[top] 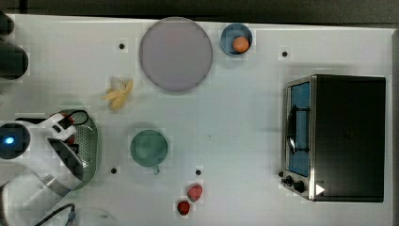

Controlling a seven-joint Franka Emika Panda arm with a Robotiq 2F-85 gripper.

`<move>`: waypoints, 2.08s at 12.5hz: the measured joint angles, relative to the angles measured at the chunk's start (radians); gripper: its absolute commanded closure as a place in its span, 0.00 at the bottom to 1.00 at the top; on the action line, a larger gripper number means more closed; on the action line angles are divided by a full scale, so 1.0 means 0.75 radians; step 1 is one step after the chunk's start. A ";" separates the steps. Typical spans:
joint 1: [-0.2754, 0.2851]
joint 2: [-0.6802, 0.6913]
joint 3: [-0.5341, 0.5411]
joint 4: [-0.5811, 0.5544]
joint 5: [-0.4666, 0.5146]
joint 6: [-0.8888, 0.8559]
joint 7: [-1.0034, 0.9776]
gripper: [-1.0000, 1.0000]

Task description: Pick Ketchup from the table and place it in strainer.

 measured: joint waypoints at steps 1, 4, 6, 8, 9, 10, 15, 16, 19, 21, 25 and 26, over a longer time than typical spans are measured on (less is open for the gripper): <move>-0.002 0.026 -0.019 -0.005 -0.008 0.005 0.007 0.03; -0.028 0.021 -0.052 0.003 -0.013 0.033 0.040 0.00; -0.052 -0.055 -0.055 0.013 -0.034 0.006 0.128 0.00; -0.081 -0.189 -0.048 0.044 -0.029 -0.104 0.173 0.00; -0.105 -0.279 -0.046 0.057 -0.016 -0.169 0.183 0.00; -0.130 -0.371 -0.048 0.076 -0.013 -0.242 0.198 0.00; -0.259 -0.741 -0.176 0.194 0.013 -0.653 0.223 0.00; -0.278 -0.773 -0.231 0.224 0.054 -0.721 0.223 0.00; -0.328 -0.804 -0.446 0.319 0.083 -0.857 0.224 0.00; -0.382 -0.797 -0.564 0.379 0.104 -0.974 0.224 0.00; -0.442 -0.790 -0.690 0.404 0.118 -1.146 0.223 0.00; -0.451 -0.789 -0.690 0.404 0.124 -1.149 0.222 0.00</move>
